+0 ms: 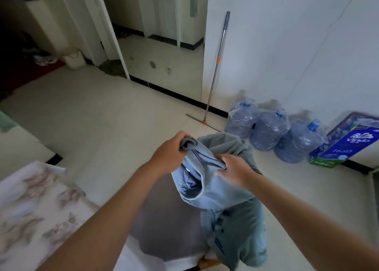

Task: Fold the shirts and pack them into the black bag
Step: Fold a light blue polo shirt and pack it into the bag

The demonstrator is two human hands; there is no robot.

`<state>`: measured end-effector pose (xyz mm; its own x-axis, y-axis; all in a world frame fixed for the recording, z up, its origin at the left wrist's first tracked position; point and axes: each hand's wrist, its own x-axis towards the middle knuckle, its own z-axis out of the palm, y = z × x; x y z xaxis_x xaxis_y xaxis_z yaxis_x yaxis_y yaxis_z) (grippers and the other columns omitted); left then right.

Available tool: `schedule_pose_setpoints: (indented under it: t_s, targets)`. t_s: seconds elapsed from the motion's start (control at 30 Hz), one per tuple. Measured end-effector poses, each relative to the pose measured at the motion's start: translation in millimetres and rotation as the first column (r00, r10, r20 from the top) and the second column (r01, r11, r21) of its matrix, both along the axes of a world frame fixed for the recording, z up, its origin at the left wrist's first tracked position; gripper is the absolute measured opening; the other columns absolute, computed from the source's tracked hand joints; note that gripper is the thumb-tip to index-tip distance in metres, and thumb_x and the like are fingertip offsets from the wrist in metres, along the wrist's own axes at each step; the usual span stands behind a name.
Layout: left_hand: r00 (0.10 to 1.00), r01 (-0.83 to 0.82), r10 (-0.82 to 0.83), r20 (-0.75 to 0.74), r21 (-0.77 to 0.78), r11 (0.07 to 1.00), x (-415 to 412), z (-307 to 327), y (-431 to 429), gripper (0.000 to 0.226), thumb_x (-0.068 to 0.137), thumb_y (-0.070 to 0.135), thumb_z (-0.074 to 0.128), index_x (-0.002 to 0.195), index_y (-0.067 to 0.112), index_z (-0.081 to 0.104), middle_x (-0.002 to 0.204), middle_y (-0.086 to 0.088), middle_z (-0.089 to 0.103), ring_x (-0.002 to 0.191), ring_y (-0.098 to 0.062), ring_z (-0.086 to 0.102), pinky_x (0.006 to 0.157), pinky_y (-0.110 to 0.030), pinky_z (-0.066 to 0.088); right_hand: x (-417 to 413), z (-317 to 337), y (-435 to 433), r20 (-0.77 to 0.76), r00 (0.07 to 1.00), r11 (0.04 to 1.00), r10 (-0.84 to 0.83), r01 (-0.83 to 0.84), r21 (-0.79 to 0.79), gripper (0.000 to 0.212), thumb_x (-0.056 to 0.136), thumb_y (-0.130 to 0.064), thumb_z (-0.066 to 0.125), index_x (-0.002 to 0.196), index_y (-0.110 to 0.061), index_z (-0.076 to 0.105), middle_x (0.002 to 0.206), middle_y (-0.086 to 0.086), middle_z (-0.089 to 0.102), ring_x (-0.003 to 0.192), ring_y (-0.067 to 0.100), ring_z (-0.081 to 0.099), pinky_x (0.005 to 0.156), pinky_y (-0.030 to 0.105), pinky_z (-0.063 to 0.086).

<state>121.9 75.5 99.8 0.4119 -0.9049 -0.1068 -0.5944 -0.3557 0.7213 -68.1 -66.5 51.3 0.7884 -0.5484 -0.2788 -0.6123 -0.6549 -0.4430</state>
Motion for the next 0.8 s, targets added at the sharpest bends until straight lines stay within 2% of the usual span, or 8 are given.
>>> schedule_pose_setpoints:
  t_s: [0.07, 0.17, 0.33, 0.5, 0.53, 0.67, 0.73, 0.8]
  targets:
    - [1.0, -0.01, 0.01, 0.029, -0.011, 1.0, 10.8, 7.8, 15.6, 0.022, 0.097, 0.022, 0.051, 0.108, 0.041, 0.046, 0.091, 0.004, 0.064, 0.081, -0.025, 0.061, 0.073, -0.046, 0.051, 11.7, 5.7, 7.7, 0.084, 0.992, 0.994, -0.097, 0.1, -0.035, 0.011, 0.094, -0.032, 0.06, 0.097, -0.022, 0.064, 0.08, -0.008, 0.063, 0.081, 0.02, 0.064, 0.067, 0.03, 0.042]
    - [0.992, -0.057, 0.06, 0.11, -0.033, 0.998, 24.9, 28.0, 43.2, 0.033, 0.093, 0.008, 0.046, 0.102, 0.04, 0.046, 0.08, 0.002, 0.057, 0.065, -0.022, 0.049, 0.058, -0.037, 0.043, 37.5, 34.0, 25.6, 0.216, 0.972, 0.986, -0.095, 0.122, -0.115, 0.005, 0.095, -0.029, 0.058, 0.097, -0.025, 0.061, 0.082, -0.008, 0.064, 0.073, 0.015, 0.062, 0.065, 0.031, 0.049]
    - [0.967, -0.098, 0.14, 0.214, -0.194, 0.976, 61.2, 69.7, 112.3, 0.056, 0.072, -0.012, 0.042, 0.088, 0.041, 0.052, 0.094, 0.01, 0.053, 0.085, -0.018, 0.053, 0.077, -0.033, 0.047, 88.7, 101.4, 91.1, 0.346, 0.938, 0.968, -0.015, 0.1, -0.231, 0.013, 0.084, -0.018, 0.055, 0.092, -0.025, 0.048, 0.073, -0.008, 0.054, 0.069, 0.017, 0.053, 0.059, 0.031, 0.038]
    - [0.908, -0.207, 0.302, 0.29, -0.316, 0.926, 104.6, 99.4, 225.6, 0.057, 0.069, -0.017, 0.043, 0.091, 0.033, 0.059, 0.099, 0.003, 0.058, 0.088, -0.018, 0.052, 0.071, -0.013, 0.039, 138.3, 138.3, 195.7, 0.432, 0.893, 0.937, 0.128, 0.035, -0.349, 0.023, 0.081, -0.026, 0.062, 0.096, -0.02, 0.045, 0.078, -0.004, 0.057, 0.07, 0.02, 0.057, 0.06, 0.034, 0.046]
    - [0.894, -0.252, 0.351, 0.278, -0.337, 0.907, 115.7, 101.3, 259.8, 0.056, 0.069, -0.016, 0.042, 0.09, 0.033, 0.06, 0.098, 0.004, 0.059, 0.087, -0.017, 0.052, 0.069, -0.013, 0.04, 149.7, 140.6, 225.7, 0.45, 0.879, 0.938, 0.158, 0.009, -0.346, 0.027, 0.08, -0.027, 0.065, 0.097, -0.019, 0.045, 0.082, -0.003, 0.057, 0.073, 0.021, 0.056, 0.062, 0.035, 0.044]
    - [0.821, -0.364, 0.487, 0.3, -0.382, 0.849, 144.9, 88.5, 388.8, 0.051, 0.063, -0.008, 0.04, 0.082, 0.034, 0.06, 0.09, 0.008, 0.059, 0.081, -0.02, 0.055, 0.068, -0.037, 0.05, 187.7, 122.5, 342.8, 0.47, 0.826, 0.941, 0.311, -0.197, -0.276, 0.032, 0.079, -0.027, 0.067, 0.102, -0.018, 0.048, 0.094, -0.002, 0.053, 0.085, 0.022, 0.055, 0.069, 0.033, 0.041]
    - [0.745, -0.487, 0.558, 0.366, -0.273, 0.83, 158.0, 64.1, 447.1, 0.048, 0.068, -0.007, 0.044, 0.085, 0.033, 0.063, 0.094, 0.004, 0.059, 0.084, -0.023, 0.056, 0.07, -0.036, 0.05, 198.8, 98.3, 395.7, 0.458, 0.799, 0.92, 0.389, -0.366, -0.141, 0.034, 0.076, -0.026, 0.064, 0.107, -0.021, 0.051, 0.098, -0.002, 0.054, 0.091, 0.021, 0.057, 0.074, 0.031, 0.043]
    - [0.697, -0.623, 0.595, 0.4, -0.073, 0.779, 169.9, 25.3, 502.0, 0.042, 0.073, 0.004, 0.045, 0.091, 0.037, 0.065, 0.099, 0.002, 0.064, 0.086, -0.027, 0.06, 0.073, -0.038, 0.054, 204.1, 69.6, 436.6, 0.372, 0.791, 0.853, 0.485, -0.521, -0.004, 0.047, 0.075, -0.028, 0.066, 0.119, -0.029, 0.051, 0.11, -0.004, 0.056, 0.102, 0.015, 0.055, 0.083, 0.03, 0.044]
